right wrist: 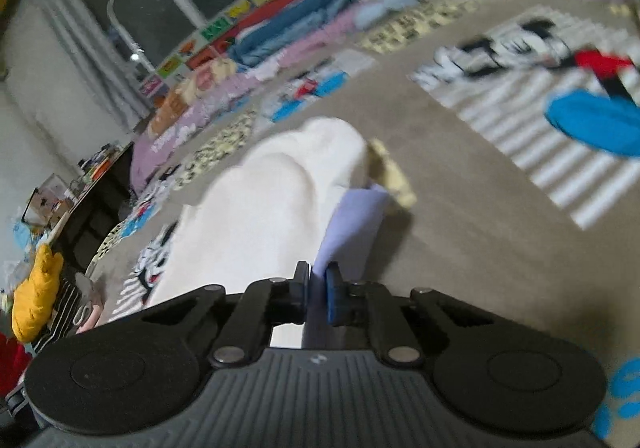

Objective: Fold clothes

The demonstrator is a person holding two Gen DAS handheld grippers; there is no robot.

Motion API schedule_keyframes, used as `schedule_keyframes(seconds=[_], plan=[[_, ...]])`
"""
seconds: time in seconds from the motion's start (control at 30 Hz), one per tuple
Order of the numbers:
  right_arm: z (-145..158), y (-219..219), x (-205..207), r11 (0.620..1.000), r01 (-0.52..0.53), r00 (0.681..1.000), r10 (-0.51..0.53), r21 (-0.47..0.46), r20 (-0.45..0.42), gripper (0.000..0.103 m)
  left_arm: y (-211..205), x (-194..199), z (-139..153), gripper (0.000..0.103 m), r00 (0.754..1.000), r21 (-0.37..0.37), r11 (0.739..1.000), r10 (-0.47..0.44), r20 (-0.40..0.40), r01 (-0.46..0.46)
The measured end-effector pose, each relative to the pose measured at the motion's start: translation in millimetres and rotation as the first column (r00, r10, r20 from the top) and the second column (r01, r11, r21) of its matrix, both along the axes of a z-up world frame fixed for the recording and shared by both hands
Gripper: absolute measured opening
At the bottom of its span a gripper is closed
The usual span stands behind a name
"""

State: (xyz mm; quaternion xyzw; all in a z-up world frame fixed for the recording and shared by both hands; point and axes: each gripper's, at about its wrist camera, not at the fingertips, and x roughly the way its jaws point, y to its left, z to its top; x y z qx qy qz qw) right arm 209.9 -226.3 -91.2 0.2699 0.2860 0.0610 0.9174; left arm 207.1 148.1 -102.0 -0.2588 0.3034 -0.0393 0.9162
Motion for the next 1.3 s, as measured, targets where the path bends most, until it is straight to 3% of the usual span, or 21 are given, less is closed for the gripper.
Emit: schedule_keyframes(seconds=[0.1,0.23,0.43,0.5,0.57,0.63,0.7,0.73,0.8,0.9,1.07,1.13,1.2,1.27,1.3], plan=[[17.5,27.8,4.5,0.994,-0.068,0.996,0.072,-0.088,0.047,0.01,0.6,-0.3,-0.6,0.078,1.0,-0.001,1.0,-0.007,-0.001,0.007],[32.2,69.0,6.9,0.957,-0.176,0.979,0.196,-0.231,0.065,0.009,7.3,-1.7,-2.2,0.078,1.0,-0.045,0.999,-0.007,-0.004,0.007],[28.4,136.7,-0.1,0.812,-0.385,0.909,0.416,-0.439,-0.03,0.004,15.6,-1.7,-0.9,0.079,1.0,-0.082,0.997,0.0,0.002,0.0],[25.0,146.9,-4.2,0.788,-0.416,0.896,0.44,-0.453,-0.056,0.004,17.3,-1.7,-1.2,0.079,1.0,-0.088,0.996,0.004,0.0,-0.004],[28.9,146.4,-13.6,0.797,-0.396,0.905,0.423,-0.456,-0.047,0.005,19.0,-1.8,-1.6,0.079,1.0,-0.094,0.995,0.009,-0.002,-0.009],[36.3,140.3,-23.8,0.813,-0.348,0.924,0.381,-0.466,-0.025,0.019,19.6,-1.6,-1.7,0.078,1.0,-0.098,0.995,0.009,-0.003,-0.009],[44.1,120.8,-34.2,0.859,-0.246,0.957,0.289,-0.449,0.028,0.058,19.1,-1.4,-1.6,0.078,1.0,-0.098,0.995,0.006,-0.003,-0.006],[45.2,109.1,-38.1,0.88,-0.189,0.971,0.235,-0.435,0.052,0.063,18.8,-1.4,-1.6,0.078,1.0,-0.099,0.995,0.004,-0.003,-0.004],[44.0,81.8,-43.6,0.915,-0.062,0.992,0.099,-0.4,0.073,0.068,18.3,-1.2,-1.8,0.078,1.0,-0.099,0.995,-0.001,-0.003,0.0],[30.3,46.5,-38.0,0.937,0.066,0.998,-0.066,-0.343,0.012,0.072,17.1,-0.9,-2.3,0.079,1.0,-0.099,0.995,-0.01,-0.006,0.009],[0.6,4.5,-14.4,0.97,0.131,0.981,-0.157,-0.206,-0.112,0.072,11.9,1.9,-3.9,0.081,0.999,-0.1,0.994,-0.049,-0.015,0.047],[-10.1,-1.0,-5.0,0.98,0.13,0.979,-0.151,-0.147,-0.139,0.065,8.3,1.8,-4.2,0.082,0.998,-0.079,0.996,-0.052,-0.018,0.05],[-20.6,-5.6,0.1,0.99,0.118,0.981,-0.128,-0.074,-0.148,0.028,5.7,1.9,-3.9,0.082,0.998,-0.062,0.997,-0.056,-0.019,0.055],[-21.3,-1.9,1.3,0.994,0.094,0.987,-0.1,-0.054,-0.127,0.01,6.2,1.7,-4.1,0.082,0.998,-0.064,0.996,-0.056,-0.02,0.055],[-18.2,2.1,0.5,0.995,0.082,0.99,-0.089,-0.064,-0.108,0.009,6.9,1.9,-4.2,0.082,0.998,-0.067,0.996,-0.055,-0.021,0.054]])
